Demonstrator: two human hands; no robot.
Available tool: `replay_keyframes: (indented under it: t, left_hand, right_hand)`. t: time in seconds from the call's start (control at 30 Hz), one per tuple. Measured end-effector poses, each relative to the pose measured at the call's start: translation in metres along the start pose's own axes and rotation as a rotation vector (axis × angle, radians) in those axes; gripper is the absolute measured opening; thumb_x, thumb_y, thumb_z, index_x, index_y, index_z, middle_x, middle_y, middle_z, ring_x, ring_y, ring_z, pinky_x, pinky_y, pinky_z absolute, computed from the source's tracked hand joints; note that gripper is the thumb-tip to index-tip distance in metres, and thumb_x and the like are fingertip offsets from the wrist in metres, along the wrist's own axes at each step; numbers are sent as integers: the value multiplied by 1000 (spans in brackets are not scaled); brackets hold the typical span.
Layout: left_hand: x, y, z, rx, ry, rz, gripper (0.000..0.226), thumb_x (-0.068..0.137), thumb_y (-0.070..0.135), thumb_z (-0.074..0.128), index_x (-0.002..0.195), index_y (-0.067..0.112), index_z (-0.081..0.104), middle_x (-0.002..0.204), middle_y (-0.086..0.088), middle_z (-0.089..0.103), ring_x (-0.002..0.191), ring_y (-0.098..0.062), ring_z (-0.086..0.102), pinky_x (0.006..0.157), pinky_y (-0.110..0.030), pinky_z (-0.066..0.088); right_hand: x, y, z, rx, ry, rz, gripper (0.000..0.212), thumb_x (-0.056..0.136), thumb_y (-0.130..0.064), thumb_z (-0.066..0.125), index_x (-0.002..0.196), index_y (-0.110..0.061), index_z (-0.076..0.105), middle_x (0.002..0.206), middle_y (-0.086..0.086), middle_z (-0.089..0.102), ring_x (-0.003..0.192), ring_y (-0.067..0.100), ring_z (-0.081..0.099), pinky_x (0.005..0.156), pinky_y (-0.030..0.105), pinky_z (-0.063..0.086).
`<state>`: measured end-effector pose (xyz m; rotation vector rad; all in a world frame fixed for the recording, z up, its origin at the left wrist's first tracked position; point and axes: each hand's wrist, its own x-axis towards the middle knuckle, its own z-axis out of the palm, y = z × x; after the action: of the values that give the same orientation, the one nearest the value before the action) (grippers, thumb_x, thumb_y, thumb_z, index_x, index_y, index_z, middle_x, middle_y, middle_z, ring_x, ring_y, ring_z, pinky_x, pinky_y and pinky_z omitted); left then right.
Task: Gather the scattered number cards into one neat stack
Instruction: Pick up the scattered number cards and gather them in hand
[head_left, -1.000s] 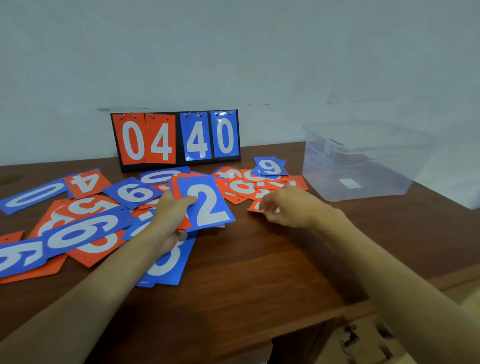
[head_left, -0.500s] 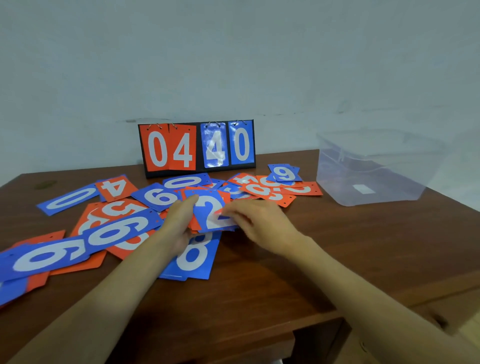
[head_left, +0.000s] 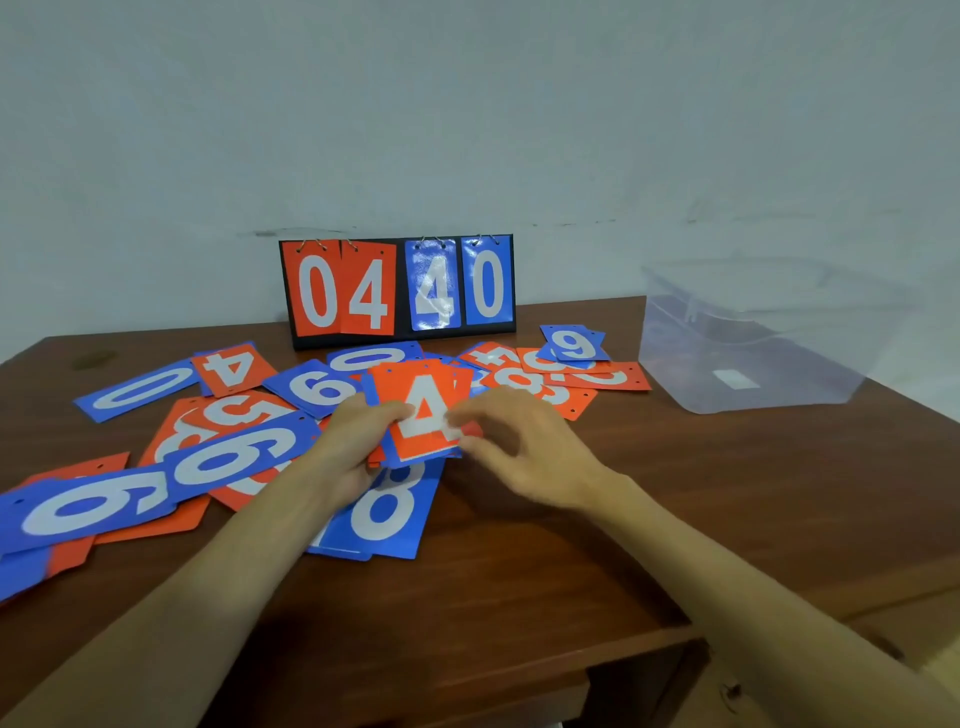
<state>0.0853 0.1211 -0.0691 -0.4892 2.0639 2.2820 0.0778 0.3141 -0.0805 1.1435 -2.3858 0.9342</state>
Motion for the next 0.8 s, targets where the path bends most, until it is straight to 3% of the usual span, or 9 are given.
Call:
replay_keyframes:
  t: [0.13, 0.2, 0.33, 0.43, 0.53, 0.67, 0.8]
  left_hand:
    - [8, 3, 6, -49, 28, -5, 22, 96, 18, 55, 117, 16, 51, 92, -7, 68, 74, -20, 67, 54, -30, 53]
    - [10, 2, 11, -74, 15, -4, 22, 95, 21, 57, 116, 16, 53, 93, -7, 70, 75, -20, 68, 58, -32, 54]
    - [19, -5, 17, -10, -33, 67, 40, 86, 18, 70, 124, 17, 56, 99, -6, 73, 77, -20, 73, 59, -30, 58]
    - [24, -9, 16, 24, -7, 90, 47, 87, 16, 69, 130, 17, 52, 104, -7, 71, 82, -23, 71, 63, -34, 57]
    - [26, -13, 12, 9, 14, 84, 42, 88, 15, 67, 128, 16, 53, 101, -7, 71, 81, -23, 70, 63, -35, 56]
    - [25, -13, 8, 44, 32, 98, 37, 89, 18, 66, 123, 21, 52, 97, -5, 71, 76, -21, 70, 57, -33, 56]
    - [24, -14, 8, 69, 42, 103, 40, 89, 19, 66, 125, 22, 50, 98, -5, 70, 79, -22, 70, 63, -37, 57]
  right_hand:
    - [9, 53, -14, -195, 6, 540, 42, 89, -39, 61, 127, -21, 56, 133, -1, 55, 123, 13, 49, 104, 31, 41]
    - [11, 75, -18, -329, -92, 682, 54, 87, -46, 60, 133, -18, 50, 141, 3, 48, 130, 19, 44, 107, 37, 38]
    - [17, 96, -19, -490, -171, 638, 58, 87, -54, 56, 133, -20, 52, 137, 5, 54, 127, 22, 47, 109, 45, 36]
    - [23, 96, -24, -682, -291, 469, 43, 94, -49, 46, 124, -20, 59, 124, 4, 63, 118, 21, 54, 110, 44, 29]
    - [23, 92, -26, -839, -368, 311, 47, 96, -53, 37, 119, -20, 62, 117, 4, 66, 112, 20, 56, 107, 42, 27]
    - [30, 87, -27, -792, -376, 378, 55, 91, -61, 41, 128, -24, 58, 126, 3, 62, 120, 19, 54, 111, 45, 23]
    - [42, 79, -22, -801, -444, 376, 49, 92, -55, 43, 114, -17, 65, 116, 4, 66, 110, 19, 58, 113, 48, 23]
